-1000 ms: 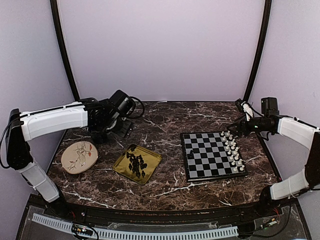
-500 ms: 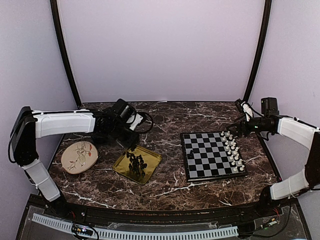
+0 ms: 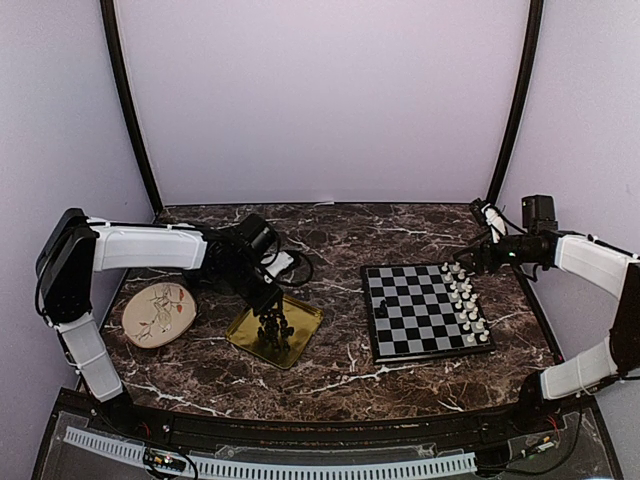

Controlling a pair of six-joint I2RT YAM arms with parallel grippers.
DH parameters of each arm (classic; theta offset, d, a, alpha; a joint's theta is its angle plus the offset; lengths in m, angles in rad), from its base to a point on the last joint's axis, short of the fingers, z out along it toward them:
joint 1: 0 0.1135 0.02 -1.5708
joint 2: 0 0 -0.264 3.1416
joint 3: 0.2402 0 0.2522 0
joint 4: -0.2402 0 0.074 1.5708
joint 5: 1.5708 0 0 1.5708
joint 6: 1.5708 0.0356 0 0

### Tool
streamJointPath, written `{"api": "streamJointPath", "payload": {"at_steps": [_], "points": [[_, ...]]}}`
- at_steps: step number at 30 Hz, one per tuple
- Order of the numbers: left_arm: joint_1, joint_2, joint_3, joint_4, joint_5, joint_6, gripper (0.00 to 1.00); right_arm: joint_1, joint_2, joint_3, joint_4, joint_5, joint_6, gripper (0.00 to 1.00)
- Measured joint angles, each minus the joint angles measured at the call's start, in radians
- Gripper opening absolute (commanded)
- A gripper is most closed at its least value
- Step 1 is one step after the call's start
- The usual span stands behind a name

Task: Set up the chess pieces on the board
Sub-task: Pick up the king from the storage box.

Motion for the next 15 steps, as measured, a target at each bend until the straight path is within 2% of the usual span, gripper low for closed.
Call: {"api": "streamJointPath", "payload": {"at_steps": [7, 15], "points": [[-0.013, 0.035, 0.0, -0.024, -0.006, 0.012, 0.33, 0.0, 0.01, 0.0, 0.0, 0.002, 0.0, 0.72], [-0.033, 0.039, 0.002, -0.033, -0.021, 0.026, 0.32, 0.0, 0.019, 0.0, 0.0, 0.003, 0.0, 0.71]]}}
